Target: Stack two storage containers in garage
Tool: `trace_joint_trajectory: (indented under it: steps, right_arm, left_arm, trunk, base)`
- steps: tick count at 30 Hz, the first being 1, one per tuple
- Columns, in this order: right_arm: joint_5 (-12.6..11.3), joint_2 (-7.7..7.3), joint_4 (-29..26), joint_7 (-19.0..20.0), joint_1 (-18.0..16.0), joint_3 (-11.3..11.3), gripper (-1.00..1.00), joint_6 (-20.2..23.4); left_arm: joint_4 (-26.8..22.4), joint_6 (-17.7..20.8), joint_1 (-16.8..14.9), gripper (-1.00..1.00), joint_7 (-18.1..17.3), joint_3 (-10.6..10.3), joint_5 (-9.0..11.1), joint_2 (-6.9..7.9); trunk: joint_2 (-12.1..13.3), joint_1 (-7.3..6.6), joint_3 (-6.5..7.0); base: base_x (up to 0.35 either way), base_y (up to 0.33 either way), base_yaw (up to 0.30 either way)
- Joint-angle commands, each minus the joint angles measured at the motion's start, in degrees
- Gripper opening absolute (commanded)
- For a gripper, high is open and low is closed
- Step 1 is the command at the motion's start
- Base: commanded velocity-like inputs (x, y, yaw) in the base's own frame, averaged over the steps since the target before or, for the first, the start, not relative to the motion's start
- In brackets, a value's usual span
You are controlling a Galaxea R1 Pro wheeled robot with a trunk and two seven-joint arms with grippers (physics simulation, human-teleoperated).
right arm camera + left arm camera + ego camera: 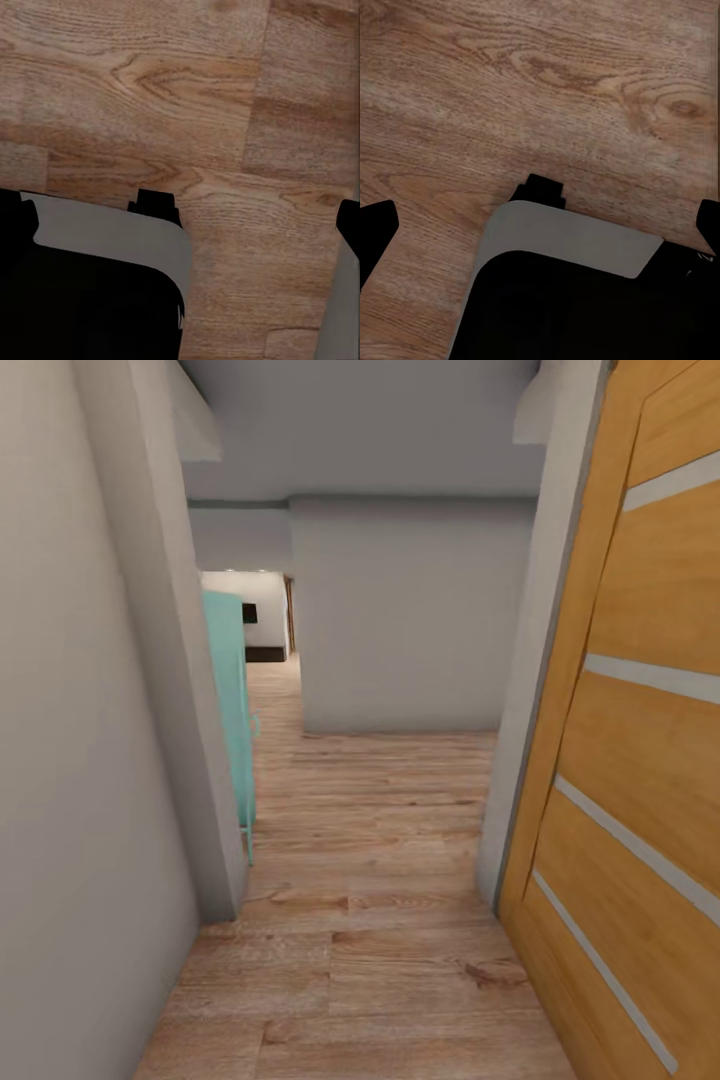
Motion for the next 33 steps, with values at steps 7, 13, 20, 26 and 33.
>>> trace_joint_trajectory:
  steps: [7, 13, 20, 26, 33]
  right_arm:
    - [-0.4, 0.03, 0.2, 0.1, -0.1, 0.5, 1.00, -0.5]
    - [-0.4, -0.09, 0.2, 0.3, -0.1, 0.5, 1.00, -0.4]
    - [-0.6, -0.18, 0.2, 0.3, -0.1, 0.5, 1.00, -0.4]
    - [-0.6, -0.18, 0.2, 0.3, -0.1, 0.5, 1.00, -0.4]
    - [-0.7, -0.15, 0.2, 0.3, -0.1, 0.5, 1.00, -0.3]
  left_arm:
    - [0.0, -0.1, 0.0, 1.00, 0.2, -0.3, 0.4, -0.03]
    - [0.0, -0.1, 0.0, 1.00, 0.2, -0.3, 0.4, -0.03]
    - [0.0, -0.1, 0.0, 1.00, 0.2, -0.3, 0.4, -0.02]
    - [0.0, 0.0, 0.0, 1.00, 0.2, -0.3, 0.4, -0.02]
    - [0.0, -0.1, 0.0, 1.00, 0.2, -0.3, 0.4, -0.02]
  trunk:
    - [0.0, 0.03, -0.06]
    - [0.0, 0.03, -0.06]
    - [0.0, 0.03, -0.06]
    - [0.0, 0.03, -0.06]
    - [0.0, 0.03, -0.06]
  base:
    - [0.326, 0.000, 0.000]
    - [0.326, 0.000, 0.000]
    - [0.326, 0.000, 0.000]
    - [0.326, 0.000, 0.000]
    - [0.326, 0.000, 0.000]
